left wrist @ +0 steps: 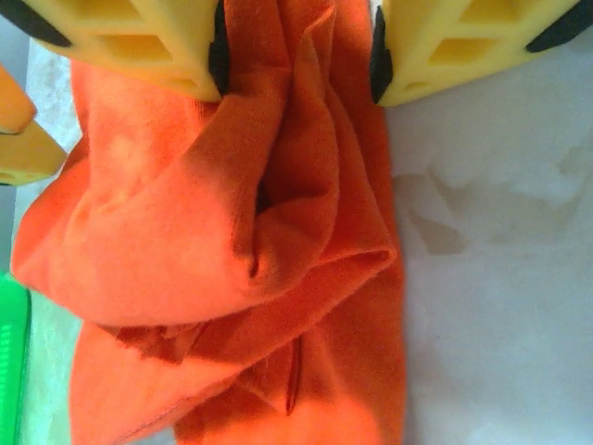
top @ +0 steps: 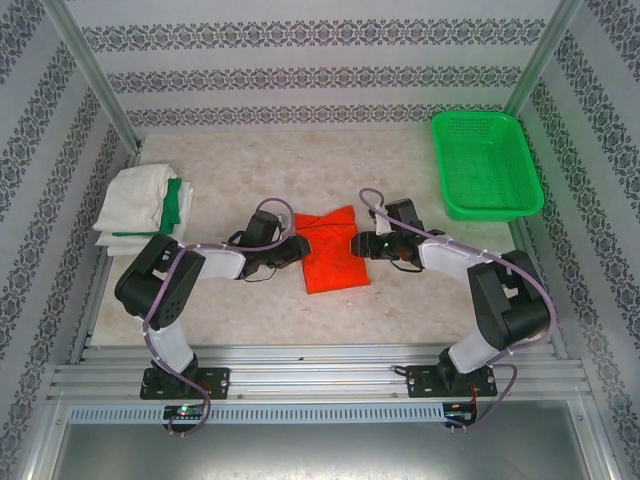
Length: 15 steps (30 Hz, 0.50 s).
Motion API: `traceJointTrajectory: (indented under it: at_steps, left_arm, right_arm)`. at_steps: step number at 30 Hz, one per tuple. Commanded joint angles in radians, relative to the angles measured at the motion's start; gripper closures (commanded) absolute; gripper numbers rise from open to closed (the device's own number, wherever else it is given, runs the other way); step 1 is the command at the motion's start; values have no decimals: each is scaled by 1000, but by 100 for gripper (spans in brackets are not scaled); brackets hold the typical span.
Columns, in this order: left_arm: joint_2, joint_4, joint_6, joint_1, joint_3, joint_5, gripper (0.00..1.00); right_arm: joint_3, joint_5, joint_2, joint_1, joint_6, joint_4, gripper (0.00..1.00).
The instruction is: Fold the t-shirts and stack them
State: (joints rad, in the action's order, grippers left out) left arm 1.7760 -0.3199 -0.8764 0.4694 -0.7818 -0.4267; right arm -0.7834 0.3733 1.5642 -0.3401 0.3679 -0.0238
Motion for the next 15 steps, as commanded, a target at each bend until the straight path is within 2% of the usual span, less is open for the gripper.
traceJointTrajectory:
  at_steps: [1, 4, 10, 14, 15]
  left_arm:
    - [-17, 63, 44, 5, -50, 51, 51]
    - [7, 88, 59, 6, -104, 56, 53]
    - [50, 102, 57, 5, -154, 28, 74]
    - [70, 96, 50, 6, -152, 22, 78]
    - [72, 93, 48, 5, -149, 20, 82]
  right_arm:
    - [-44, -42, 4, 5, -3, 41, 49]
    - [-101, -38, 69, 10, -9, 43, 50]
    - [-165, 17, 174, 16, 2, 63, 59]
    - [-193, 52, 220, 16, 1, 52, 61]
    - [-195, 58, 223, 16, 1, 51, 62]
